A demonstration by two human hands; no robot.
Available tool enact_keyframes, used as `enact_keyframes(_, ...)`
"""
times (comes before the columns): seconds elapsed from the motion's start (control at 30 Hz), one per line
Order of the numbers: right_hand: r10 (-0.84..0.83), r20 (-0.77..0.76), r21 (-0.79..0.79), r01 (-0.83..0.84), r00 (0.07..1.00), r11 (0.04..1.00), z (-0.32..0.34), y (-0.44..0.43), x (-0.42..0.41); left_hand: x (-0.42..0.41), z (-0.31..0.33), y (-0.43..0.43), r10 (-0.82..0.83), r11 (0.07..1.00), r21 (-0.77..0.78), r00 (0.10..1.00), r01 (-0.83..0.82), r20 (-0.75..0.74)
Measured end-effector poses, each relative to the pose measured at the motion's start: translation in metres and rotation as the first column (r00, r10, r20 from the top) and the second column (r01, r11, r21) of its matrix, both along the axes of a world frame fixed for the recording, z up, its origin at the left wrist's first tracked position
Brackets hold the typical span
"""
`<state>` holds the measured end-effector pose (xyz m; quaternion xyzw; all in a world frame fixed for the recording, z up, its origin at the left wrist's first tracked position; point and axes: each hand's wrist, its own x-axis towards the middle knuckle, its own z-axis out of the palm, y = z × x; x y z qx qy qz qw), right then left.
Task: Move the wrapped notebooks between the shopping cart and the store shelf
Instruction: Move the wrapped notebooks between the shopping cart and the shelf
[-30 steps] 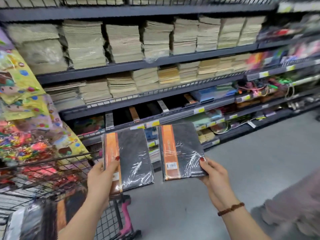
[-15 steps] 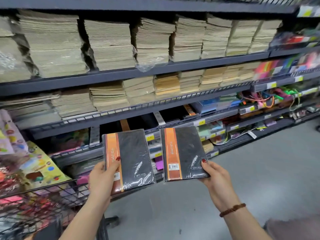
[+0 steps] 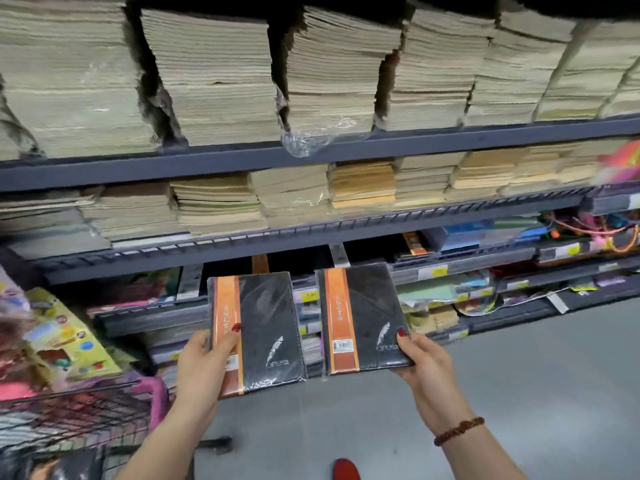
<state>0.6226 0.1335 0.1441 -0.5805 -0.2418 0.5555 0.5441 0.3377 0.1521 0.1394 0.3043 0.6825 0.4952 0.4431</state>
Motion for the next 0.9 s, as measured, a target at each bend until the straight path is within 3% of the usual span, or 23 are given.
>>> enact_keyframes(0.27,0.227,0.022,-0.122,-0.223,0.974,0.967,-0.041,0.080,0.010,0.020,-0.028,0.028,0.153,0.985,-0.079,0.988,-0.154,-0.017)
enact_keyframes(0.43,0.281,0.001,-0.158,-0.278,0.960,0.948,-0.068,0.117,-0.008,0.006,-0.049,0.039,0.267,0.957,-0.107,0.963,-0.268,-0.020)
enact_keyframes(0.63,0.281,-0.035,-0.165,-0.283,0.959,0.945,-0.102,0.134,-0.035,-0.011,-0.087,0.046,0.328,0.934,-0.131,0.943,-0.331,-0.051)
enact_keyframes(0.9,0.236,-0.064,-0.074,-0.240,0.970,0.968,-0.141,0.158,-0.066,-0.024,-0.133,0.065,0.404,0.912,-0.101,0.914,-0.398,0.041)
